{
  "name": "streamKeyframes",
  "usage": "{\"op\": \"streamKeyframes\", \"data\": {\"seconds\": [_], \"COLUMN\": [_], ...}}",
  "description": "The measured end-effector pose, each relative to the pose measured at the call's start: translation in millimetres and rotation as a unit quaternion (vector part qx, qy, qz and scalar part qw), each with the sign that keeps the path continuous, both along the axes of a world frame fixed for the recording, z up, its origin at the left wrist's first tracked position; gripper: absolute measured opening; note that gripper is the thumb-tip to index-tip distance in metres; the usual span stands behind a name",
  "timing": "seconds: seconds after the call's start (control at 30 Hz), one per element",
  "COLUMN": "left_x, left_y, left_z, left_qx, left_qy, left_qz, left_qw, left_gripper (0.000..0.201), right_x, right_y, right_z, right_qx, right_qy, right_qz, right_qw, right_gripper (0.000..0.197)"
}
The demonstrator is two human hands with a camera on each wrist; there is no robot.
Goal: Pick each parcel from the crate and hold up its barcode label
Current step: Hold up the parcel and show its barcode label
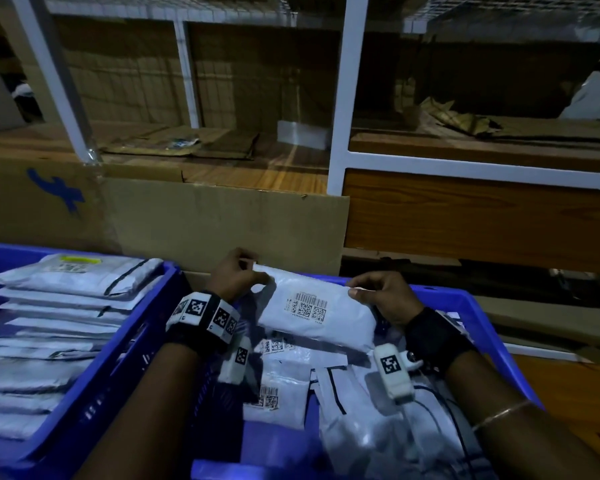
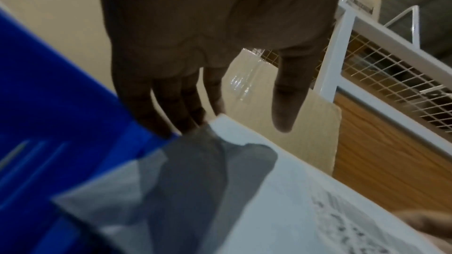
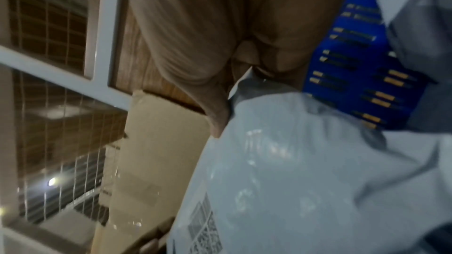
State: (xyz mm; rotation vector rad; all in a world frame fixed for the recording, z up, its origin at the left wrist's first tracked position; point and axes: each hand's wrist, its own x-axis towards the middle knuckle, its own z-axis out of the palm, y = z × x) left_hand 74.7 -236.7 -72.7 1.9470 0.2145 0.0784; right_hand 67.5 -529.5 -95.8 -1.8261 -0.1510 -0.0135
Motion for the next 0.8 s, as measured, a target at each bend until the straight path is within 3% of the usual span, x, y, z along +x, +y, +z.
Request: {"op": "streamKeyframes", "data": {"seconds": [0.17, 0.27, 0.4, 0.57, 0.67, 0.73, 0.8], "left_x": [-7.0, -7.5, -7.3, -7.9, -2.8, 3.0, 6.9], "left_y": [3.9, 2.0, -9.2, -14.5, -13.5, -10.4, -8.7], "left_z": [2.9, 1.0, -13.4, -26.6, -29.3, -34.3, -37.7], "left_qx": [0.098, 0.058, 0.027, 0.094, 0.092, 0.097, 0.101], "left_qy": [-0.020, -0.018, 0.031, 0.108, 0.107, 0.107, 0.109], "left_qz": [-0.003, -0.012, -0.064, -0.112, -0.114, -0.106, -0.099], "left_qw": [0.995, 0.998, 0.997, 0.983, 0.983, 0.984, 0.984], "left_gripper": [0.049, 0.040, 0.012, 0.026, 0.008, 0.022, 0.022], "right_x": [12.9, 19.9, 21.9, 20.2, 15.9, 13.5, 8.8], "right_y": [21.2, 30.6, 42.2, 45.4, 41.2, 36.0, 31.3], "right_z": [7.5, 8.0, 2.8, 3.1, 12.5, 18.6, 22.9], "right_qx": [-0.065, -0.129, -0.198, -0.186, -0.212, -0.289, -0.383], "right_qy": [-0.012, -0.025, -0.057, -0.046, -0.031, -0.066, -0.098], "right_qz": [0.039, 0.045, 0.022, -0.012, 0.007, 0.014, 0.035], "right_qw": [0.997, 0.990, 0.978, 0.981, 0.977, 0.955, 0.918], "right_gripper": [0.008, 0.007, 0.009, 0.015, 0.025, 0.033, 0.040]}}
